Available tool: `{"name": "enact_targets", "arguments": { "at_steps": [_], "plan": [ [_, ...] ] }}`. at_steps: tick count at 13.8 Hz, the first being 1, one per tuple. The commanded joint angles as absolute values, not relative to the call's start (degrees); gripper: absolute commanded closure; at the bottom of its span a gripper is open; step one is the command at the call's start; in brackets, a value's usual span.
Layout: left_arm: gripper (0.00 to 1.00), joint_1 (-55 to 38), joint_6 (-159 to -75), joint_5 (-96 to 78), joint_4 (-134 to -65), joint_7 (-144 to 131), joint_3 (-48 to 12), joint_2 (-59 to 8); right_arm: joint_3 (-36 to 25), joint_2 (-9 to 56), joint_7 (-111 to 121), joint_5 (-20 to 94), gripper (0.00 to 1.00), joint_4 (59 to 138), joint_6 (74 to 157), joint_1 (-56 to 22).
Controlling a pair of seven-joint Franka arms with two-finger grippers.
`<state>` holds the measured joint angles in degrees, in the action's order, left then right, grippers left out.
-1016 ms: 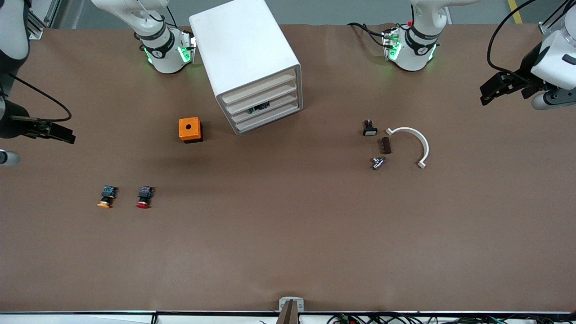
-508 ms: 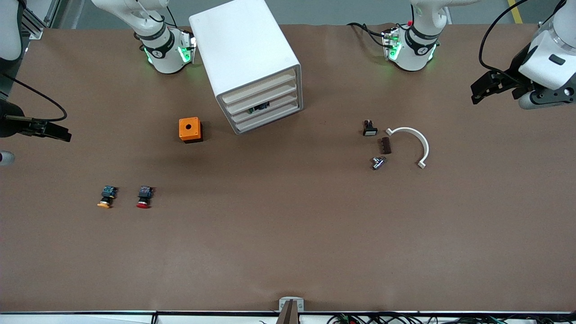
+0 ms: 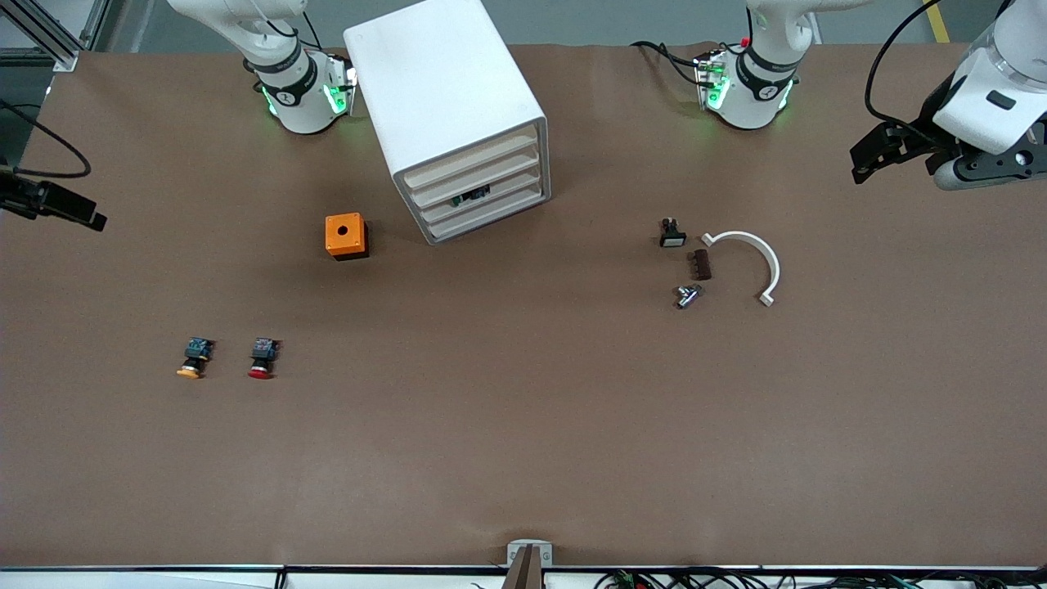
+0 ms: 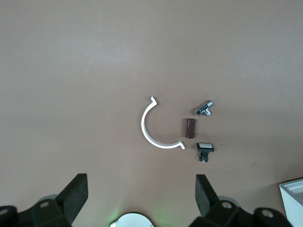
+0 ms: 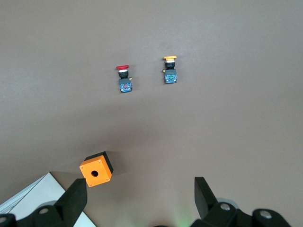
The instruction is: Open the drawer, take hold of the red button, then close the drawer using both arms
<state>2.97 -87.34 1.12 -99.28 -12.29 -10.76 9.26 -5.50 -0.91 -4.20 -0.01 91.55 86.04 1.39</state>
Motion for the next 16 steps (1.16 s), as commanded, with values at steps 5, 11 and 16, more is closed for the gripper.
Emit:
{"name": "enact_targets", "arguments": {
  "at_steps": [5, 11, 16],
  "plan": [
    [0.00, 4.13, -88.33, 0.35, -99.67, -10.90, -10.46, 10.46, -4.83, -5.71, -3.78, 0.88, 0.00, 98.69, 91.49, 1.93],
    [0.00, 3.96, -87.37, 0.88, -96.59, -10.99, -10.55, 8.35, -4.66, -6.06, 0.70, 0.44, 0.00, 99.23, 91.58, 1.58],
    [0.00, 4.13, -87.36, 0.70, -95.89, -10.28, -10.55, 7.39, -4.48, -6.42, 0.79, 0.70, 0.00, 99.58, 92.81, 1.23]
  ]
}}
